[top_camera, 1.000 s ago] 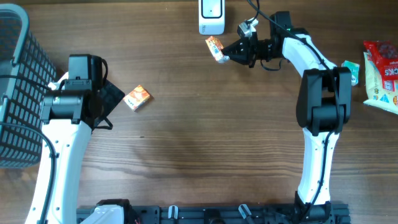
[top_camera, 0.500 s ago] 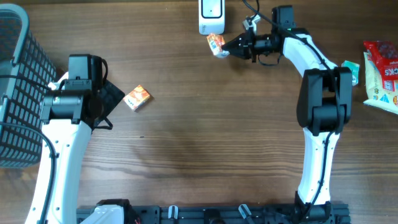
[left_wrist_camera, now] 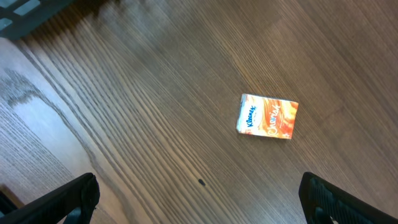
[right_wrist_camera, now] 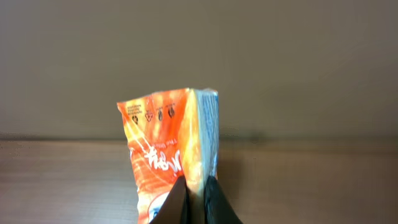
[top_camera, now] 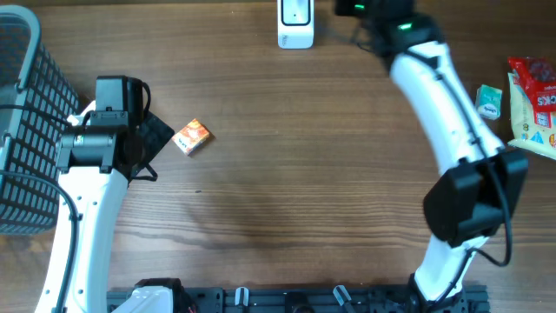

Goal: Scan the item barcode
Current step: 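Lift the orange pack with the right gripper up to the scanner, then carry the orange pack to the right edge and release it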

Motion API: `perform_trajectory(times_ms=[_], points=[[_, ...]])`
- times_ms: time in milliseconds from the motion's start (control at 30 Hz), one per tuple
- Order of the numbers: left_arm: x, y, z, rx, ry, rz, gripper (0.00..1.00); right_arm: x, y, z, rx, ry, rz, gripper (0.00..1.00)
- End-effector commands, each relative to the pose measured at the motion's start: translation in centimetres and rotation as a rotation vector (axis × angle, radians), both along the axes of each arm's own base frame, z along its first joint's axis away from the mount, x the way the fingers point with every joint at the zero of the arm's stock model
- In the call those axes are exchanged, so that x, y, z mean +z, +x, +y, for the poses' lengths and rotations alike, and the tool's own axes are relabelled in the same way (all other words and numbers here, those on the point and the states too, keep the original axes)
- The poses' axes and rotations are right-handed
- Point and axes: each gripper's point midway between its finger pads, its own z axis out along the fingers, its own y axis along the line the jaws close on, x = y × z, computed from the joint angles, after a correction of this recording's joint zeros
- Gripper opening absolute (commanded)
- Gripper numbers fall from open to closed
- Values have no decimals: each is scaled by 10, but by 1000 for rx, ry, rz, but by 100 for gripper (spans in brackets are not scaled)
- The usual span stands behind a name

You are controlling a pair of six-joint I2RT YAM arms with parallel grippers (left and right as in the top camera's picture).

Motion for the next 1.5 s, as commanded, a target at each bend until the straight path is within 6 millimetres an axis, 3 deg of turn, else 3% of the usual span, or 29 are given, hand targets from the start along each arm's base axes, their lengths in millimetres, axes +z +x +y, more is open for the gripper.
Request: perform_trajectory(times_ms=[0,67,167,233,367,700,867,900,1000,1167,1267,1367,1467], points=[[-2,0,1,16,-8,3,100,-27,7,28,-29,-452,-98,5],[-2,0,1,16,-8,3,100,-35,13,40,-36,-524,-139,4],[-2,0,1,16,-8,3,100,-62,24,47,-61,-637,-155,5],[-2,0,1,16,-8,3,100,-87,30,43,-99,-718,-140,4],[-2,0,1,16,-8,3,100,-114,35,29,-176,-818,-104,4],[-2,0,1,16,-8,3,100,-117,36,31,-160,-817,-104,4],[-2,0,1,16,-8,3,100,-115,36,15,-197,-907,-82,4],[-2,0,1,16,-8,3,100,-113,36,6,-222,-935,-71,4],[-2,0,1,16,-8,3,100,-109,38,-47,-387,-982,-7,4],[-2,0,1,16,-8,3,100,-121,21,-167,-718,-979,181,4],[-2,0,1,16,-8,3,100,-149,-5,-240,-843,-956,355,4],[-2,0,1,16,-8,3,100,-187,-41,-297,-904,-855,548,4],[-2,0,1,16,-8,3,100,-213,-76,-340,-991,-703,684,4]])
